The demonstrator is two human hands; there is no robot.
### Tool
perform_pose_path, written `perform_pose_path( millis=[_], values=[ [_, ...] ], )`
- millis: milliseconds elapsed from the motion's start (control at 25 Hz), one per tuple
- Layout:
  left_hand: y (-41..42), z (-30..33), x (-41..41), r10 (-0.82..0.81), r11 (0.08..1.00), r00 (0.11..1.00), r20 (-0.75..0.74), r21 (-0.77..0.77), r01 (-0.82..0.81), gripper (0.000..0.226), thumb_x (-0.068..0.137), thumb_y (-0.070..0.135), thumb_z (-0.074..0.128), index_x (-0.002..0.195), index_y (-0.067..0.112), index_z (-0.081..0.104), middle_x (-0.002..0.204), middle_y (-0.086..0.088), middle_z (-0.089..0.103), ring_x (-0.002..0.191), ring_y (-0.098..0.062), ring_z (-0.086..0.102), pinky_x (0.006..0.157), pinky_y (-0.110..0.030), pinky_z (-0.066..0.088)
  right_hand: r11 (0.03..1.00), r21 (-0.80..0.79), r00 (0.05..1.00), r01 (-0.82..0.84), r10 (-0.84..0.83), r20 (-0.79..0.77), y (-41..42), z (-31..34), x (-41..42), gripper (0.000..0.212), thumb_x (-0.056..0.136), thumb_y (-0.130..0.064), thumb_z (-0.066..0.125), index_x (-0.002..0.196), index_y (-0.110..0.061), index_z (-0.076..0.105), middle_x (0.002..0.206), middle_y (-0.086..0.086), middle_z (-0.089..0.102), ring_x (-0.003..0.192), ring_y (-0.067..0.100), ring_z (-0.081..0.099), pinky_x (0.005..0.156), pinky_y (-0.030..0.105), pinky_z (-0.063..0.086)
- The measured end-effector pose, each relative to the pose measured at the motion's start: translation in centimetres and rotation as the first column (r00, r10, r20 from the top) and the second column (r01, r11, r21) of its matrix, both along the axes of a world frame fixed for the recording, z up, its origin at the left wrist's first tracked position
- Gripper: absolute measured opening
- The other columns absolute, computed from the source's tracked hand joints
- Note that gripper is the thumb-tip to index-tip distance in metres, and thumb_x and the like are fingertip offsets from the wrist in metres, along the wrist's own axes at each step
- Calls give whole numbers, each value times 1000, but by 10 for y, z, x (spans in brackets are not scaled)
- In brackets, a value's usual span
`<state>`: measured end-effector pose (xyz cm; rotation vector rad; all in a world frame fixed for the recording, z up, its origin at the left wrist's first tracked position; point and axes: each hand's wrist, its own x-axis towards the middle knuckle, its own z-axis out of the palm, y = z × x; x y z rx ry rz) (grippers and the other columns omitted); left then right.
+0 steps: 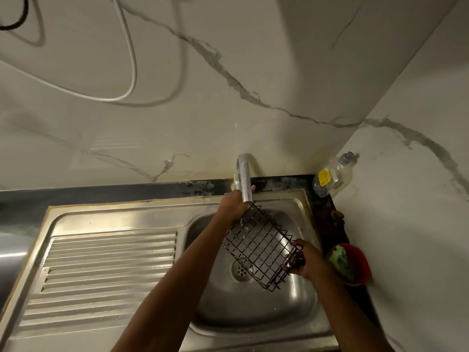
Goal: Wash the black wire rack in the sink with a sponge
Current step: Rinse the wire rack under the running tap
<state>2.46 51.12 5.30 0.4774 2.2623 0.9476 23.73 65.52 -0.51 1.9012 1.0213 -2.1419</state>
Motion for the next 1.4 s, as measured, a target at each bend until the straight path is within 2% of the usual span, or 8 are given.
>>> perform_pose_path(
  millis=[280,440,520,680,880,1080,1280,1400],
  values=[
    [14,-33,-6,-56,998,985,160,25,52,111,69,99,46,139,14,51,121,-17,66,112,-37,66,90,-50,61,983,-151,993,101,-108,-40,-10,-24,22,39,87,-20,68,114,5,56,104,28,59,82,33,58,49,34,56],
    [-12,28,-2,-172,977,939,299,173,123,43,94,58,65,119,23,59,102,-1,71,92,-17,71,79,-35,64,960,-260,988,108,-132,-79,-15,-47,34,53,87,-26,62,127,8,55,64,16,63,41,19,54,47,27,46],
    [-30,29,-10,-138,969,908,396,245,40,21,102,33,64,113,17,62,91,0,76,72,-11,72,67,-30,63,947,-293,977,130,-173,-125,-21,-54,31,52,82,-26,68,122,4,55,84,22,66,38,19,54,42,27,47],
    [-47,17,-5,21,963,927,373,241,-119,24,104,22,59,105,3,72,84,-5,73,57,-4,60,50,-17,45,943,-266,940,202,-263,-218,-31,-54,14,26,80,-22,71,94,-3,60,77,17,62,56,23,56,50,32,53],
    [-48,14,7,121,939,940,319,270,-212,37,103,25,60,68,14,63,63,4,56,60,-10,48,57,-24,39,997,35,992,-75,78,-95,-19,-50,-2,24,99,-29,59,105,-7,61,85,16,61,68,24,58,60,32,52],
    [-45,7,24,144,945,957,253,251,-209,26,103,32,60,96,13,76,81,3,69,73,-6,63,62,-15,45,710,672,938,-211,340,-65,-28,4,-55,26,105,-31,52,106,-15,72,113,8,68,103,23,62,90,34,48],
    [-45,-5,30,393,824,815,425,232,-518,35,105,35,56,89,9,72,76,-5,71,50,-6,58,47,-19,42,400,838,760,-371,649,26,-56,44,-119,30,101,-17,58,130,-12,65,122,4,63,109,17,61,87,27,49],
    [-44,-2,22,514,702,639,573,147,-697,31,106,28,55,82,10,63,64,-3,60,40,-8,48,38,-21,36,301,815,694,-494,702,161,-70,48,-143,35,101,-29,58,131,-11,61,117,10,67,92,17,63,63,22,46]
  ],
)
